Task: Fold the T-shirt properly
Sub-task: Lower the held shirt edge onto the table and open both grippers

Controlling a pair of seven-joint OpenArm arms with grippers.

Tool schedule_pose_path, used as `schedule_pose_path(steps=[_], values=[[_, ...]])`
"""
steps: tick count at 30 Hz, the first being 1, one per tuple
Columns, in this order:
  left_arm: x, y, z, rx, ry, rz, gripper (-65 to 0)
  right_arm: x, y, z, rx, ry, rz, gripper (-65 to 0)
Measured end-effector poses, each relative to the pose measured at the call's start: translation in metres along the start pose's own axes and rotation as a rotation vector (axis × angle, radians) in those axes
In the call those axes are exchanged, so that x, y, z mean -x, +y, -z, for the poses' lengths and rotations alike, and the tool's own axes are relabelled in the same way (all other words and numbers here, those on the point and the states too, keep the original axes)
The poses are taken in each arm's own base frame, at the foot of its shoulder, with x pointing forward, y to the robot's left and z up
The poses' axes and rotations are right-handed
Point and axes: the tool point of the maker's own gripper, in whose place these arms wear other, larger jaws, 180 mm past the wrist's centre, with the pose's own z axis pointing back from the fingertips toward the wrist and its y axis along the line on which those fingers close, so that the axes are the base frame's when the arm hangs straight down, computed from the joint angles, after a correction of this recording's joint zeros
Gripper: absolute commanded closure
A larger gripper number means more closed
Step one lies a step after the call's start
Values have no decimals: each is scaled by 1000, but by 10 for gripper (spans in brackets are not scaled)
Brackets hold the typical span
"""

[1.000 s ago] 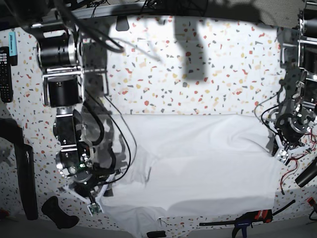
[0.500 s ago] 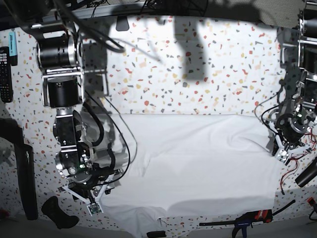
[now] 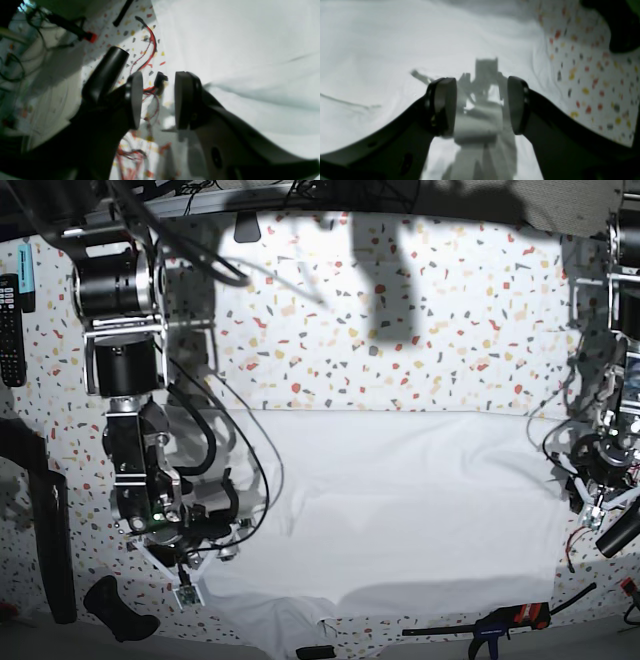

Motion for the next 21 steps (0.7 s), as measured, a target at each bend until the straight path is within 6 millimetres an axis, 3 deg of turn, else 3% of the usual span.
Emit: schedule_pose_path(steps=[5,10,16,21], values=[[7,-29,-2,152,82,-213,-211,16,11,-1,-58,82,-18,-321],[-10,-41,-14,201,-116,-353,-211,37,17,-1,-72,96,-14,-321],[24,-80,-28,279,-70,-373,-211,79,32,-4,-98,111,1,-321],[40,-107,-34,313,-49,-322,-211,100,40,-7,-111,115,8,-321]])
